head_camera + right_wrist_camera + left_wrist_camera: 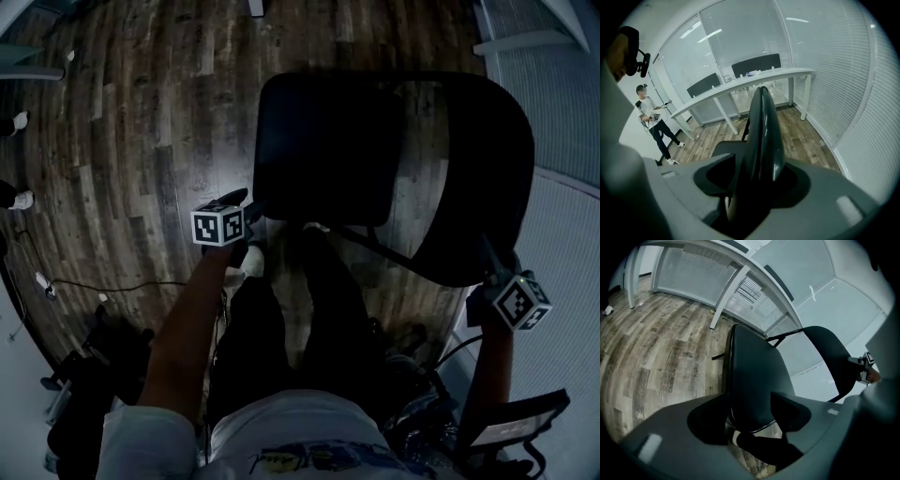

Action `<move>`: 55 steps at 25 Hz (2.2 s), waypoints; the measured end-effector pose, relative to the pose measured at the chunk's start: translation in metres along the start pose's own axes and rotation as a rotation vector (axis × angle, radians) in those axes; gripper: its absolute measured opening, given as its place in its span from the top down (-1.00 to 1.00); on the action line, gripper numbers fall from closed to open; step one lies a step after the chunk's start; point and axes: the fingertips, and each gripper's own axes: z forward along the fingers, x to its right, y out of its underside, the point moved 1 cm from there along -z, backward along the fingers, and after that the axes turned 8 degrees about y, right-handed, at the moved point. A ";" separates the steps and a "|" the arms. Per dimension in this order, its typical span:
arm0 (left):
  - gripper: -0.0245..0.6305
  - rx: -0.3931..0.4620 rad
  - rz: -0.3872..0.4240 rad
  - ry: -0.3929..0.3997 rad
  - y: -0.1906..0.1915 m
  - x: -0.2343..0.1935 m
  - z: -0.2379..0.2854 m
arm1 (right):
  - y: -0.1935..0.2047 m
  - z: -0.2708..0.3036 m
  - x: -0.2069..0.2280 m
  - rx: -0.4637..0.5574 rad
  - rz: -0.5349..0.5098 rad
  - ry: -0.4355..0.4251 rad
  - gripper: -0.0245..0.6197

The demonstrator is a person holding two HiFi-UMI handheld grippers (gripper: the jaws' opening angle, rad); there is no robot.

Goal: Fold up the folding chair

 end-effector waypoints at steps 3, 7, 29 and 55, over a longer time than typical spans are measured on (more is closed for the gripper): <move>0.01 0.012 -0.016 -0.002 -0.002 -0.013 0.011 | 0.002 -0.001 -0.004 -0.023 0.023 0.007 0.28; -0.06 0.030 -0.058 0.035 -0.003 -0.030 0.026 | 0.005 0.003 -0.006 -0.001 0.011 -0.015 0.28; -0.26 0.067 -0.313 0.415 -0.009 -0.036 0.079 | -0.003 -0.007 -0.008 -0.009 -0.055 0.003 0.28; 0.06 0.019 -0.280 0.548 -0.019 0.014 0.072 | -0.024 -0.026 -0.021 0.024 -0.040 -0.043 0.57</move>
